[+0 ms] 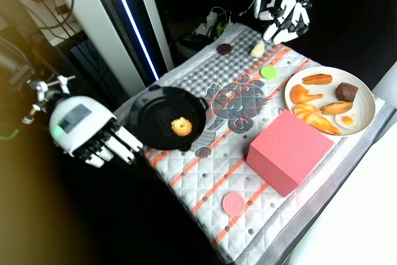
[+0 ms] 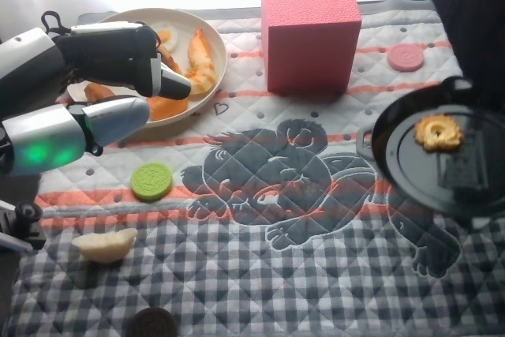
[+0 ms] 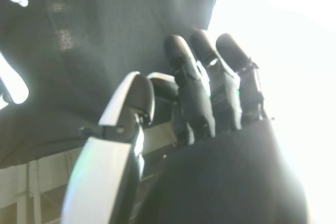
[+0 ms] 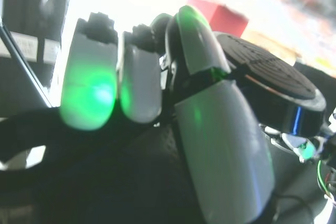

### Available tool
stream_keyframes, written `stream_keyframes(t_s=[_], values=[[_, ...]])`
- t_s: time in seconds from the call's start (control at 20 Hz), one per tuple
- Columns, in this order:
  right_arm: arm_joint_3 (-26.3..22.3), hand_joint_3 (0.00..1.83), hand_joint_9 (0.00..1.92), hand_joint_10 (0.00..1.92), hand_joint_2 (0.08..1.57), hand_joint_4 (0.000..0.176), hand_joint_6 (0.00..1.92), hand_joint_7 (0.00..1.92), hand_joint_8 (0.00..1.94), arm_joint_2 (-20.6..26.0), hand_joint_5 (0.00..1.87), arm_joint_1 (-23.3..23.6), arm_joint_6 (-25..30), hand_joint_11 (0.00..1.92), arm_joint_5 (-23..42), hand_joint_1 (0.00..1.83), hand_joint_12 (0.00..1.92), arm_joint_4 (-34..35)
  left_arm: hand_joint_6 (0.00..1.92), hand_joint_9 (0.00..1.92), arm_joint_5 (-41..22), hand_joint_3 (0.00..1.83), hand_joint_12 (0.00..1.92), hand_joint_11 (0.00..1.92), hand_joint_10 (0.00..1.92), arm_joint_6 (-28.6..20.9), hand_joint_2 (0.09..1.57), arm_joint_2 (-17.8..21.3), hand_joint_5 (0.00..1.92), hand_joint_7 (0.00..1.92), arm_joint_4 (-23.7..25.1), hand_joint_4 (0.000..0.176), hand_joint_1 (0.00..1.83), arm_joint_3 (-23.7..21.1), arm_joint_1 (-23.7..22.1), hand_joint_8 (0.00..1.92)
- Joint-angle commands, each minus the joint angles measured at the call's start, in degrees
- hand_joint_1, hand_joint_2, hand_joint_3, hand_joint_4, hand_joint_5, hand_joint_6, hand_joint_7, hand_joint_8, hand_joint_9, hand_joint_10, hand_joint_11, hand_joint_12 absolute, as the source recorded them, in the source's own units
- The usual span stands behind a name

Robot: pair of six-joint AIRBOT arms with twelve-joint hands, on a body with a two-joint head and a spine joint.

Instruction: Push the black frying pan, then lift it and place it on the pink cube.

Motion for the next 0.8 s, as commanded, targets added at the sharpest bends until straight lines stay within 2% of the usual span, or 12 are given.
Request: stream_keyframes(t_s=[0.0, 0.2, 0.25, 0.4, 0.5, 0.55, 0.75], values=[[0.3, 0.0, 1.69, 1.92, 1.35, 0.0, 1.92, 1.52, 1.94, 0.6, 1.23, 1.1, 0.1, 1.7, 8.7, 1.23, 1.92, -1.4, 1.71, 0.39, -7.4, 0.0, 1.63, 0.02, 0.79, -0.4, 1.42, 0.0, 0.48, 0.78, -1.2, 0.0, 0.9, -0.2, -0.3, 0.09], [1.4, 0.0, 1.7, 1.92, 1.35, 0.0, 1.92, 1.54, 1.94, 1.1, 1.21, 4.2, 0.1, 1.71, 9.0, 1.3, 1.92, -2.4, 1.74, 0.36, -7.6, 0.0, 1.63, 0.0, 0.82, -0.3, 1.42, -0.1, 0.46, 0.77, -1.4, 0.0, 0.86, -0.2, -0.2, 0.09], [1.8, 0.0, 1.7, 1.92, 1.35, 0.0, 1.92, 1.54, 1.94, 1.1, 1.22, 5.2, 0.1, 1.71, 8.7, 1.34, 1.92, -2.4, 1.7, 0.39, -7.6, 0.0, 1.66, 0.03, 0.84, -0.3, 1.41, -0.1, 0.49, 0.79, -1.5, 0.0, 0.91, -0.1, -0.2, 0.1], [3.5, 0.0, 1.69, 1.92, 1.34, 0.0, 1.92, 1.53, 1.94, 1.1, 1.21, 9.2, 0.1, 1.69, 5.0, 1.39, 1.92, -2.9, 1.74, 0.35, -7.6, 0.0, 1.65, 0.0, 0.81, -0.3, 1.43, -0.1, 0.46, 0.74, -1.5, 0.0, 0.88, -0.2, -0.1, 0.08], [4.9, 0.0, 1.73, 1.92, 1.32, 0.0, 1.92, 1.58, 1.94, 1.1, 1.23, 12.3, 0.0, 1.72, 2.1, 1.43, 1.92, -3.7, 1.75, 0.35, -7.6, 0.0, 1.55, 0.0, 0.68, -0.3, 1.43, -0.1, 0.45, 0.69, -1.5, 0.0, 0.85, -0.2, 0.0, 0.05], [5.4, 0.0, 1.74, 1.92, 1.32, 0.0, 1.92, 1.6, 1.94, 1.0, 1.22, 13.6, -0.1, 1.73, 1.1, 1.42, 1.92, -4.0, 1.74, 0.39, -7.6, 0.0, 1.57, 0.0, 0.66, -0.3, 1.43, -0.2, 0.46, 0.7, -1.5, 0.0, 0.89, -0.2, 0.0, 0.04], [8.4, 0.0, 1.73, 1.92, 1.31, 0.0, 1.92, 1.59, 1.94, -0.5, 1.25, 20.1, -1.2, 1.73, -4.8, 1.44, 1.92, -5.0, 1.75, 0.38, -7.6, 0.0, 1.54, 0.0, 0.7, -0.3, 1.43, -0.2, 0.45, 0.7, -1.8, 0.0, 0.88, -0.2, 0.3, 0.03]])
